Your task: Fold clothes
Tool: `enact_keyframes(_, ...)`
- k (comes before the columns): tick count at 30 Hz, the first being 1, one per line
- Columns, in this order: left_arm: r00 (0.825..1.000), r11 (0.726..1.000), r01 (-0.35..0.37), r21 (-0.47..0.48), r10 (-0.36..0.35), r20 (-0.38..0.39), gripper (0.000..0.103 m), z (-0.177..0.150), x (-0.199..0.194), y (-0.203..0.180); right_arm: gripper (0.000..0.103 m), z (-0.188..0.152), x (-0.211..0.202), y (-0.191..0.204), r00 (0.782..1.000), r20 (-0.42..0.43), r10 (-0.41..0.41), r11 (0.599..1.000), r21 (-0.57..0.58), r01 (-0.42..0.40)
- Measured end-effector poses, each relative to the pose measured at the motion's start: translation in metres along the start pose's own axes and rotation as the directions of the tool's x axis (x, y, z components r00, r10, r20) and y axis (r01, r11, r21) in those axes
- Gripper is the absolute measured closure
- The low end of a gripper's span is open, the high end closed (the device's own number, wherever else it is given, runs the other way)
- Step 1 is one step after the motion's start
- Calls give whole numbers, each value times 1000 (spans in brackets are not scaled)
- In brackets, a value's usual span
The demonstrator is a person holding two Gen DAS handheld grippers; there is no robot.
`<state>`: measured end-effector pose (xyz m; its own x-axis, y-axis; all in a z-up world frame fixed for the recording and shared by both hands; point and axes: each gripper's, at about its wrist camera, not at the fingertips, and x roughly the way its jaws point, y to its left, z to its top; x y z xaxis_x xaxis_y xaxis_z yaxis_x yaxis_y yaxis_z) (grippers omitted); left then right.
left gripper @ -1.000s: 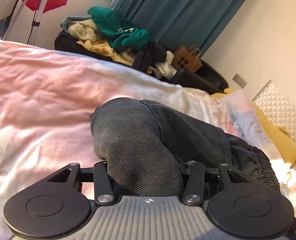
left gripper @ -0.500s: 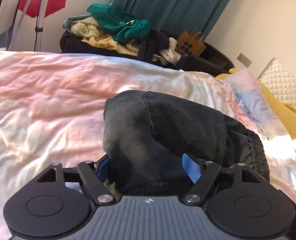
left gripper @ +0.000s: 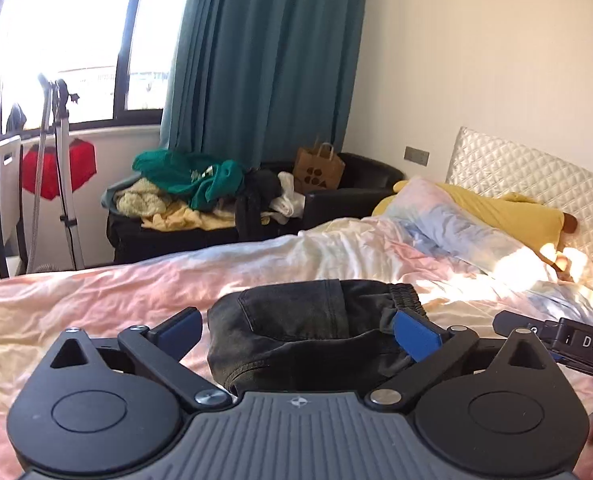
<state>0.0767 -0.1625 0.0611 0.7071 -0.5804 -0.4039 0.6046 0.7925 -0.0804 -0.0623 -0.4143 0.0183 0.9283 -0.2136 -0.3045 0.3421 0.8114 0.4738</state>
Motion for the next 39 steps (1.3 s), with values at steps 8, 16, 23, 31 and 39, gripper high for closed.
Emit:
enact_keyframes(8,988,988,-120,94,110,107,0,-32,-94,-23,26,-19,-63,45,998,50,27,986,-165,-18)
enact_keyframes(16,973,979,-203,25,198,120,0,-64,-121,-21,20,-42,-66,54,995,84,51,971,-236,-30)
enact_keyframes(23,963,966,-257,42,252,98,0,-92,-110,-6,20,-73,-42,38,998,53,44,977,-213,-32)
enact_keyframes(31,960,959,-275,65,269,83,0,-116,-90,3,20,-112,-26,29,997,67,-39,962,-267,56)
enact_keyframes(39,966,966,-255,51,253,44,0,-129,-74,6,20,-120,-24,39,997,70,-46,944,-322,66)
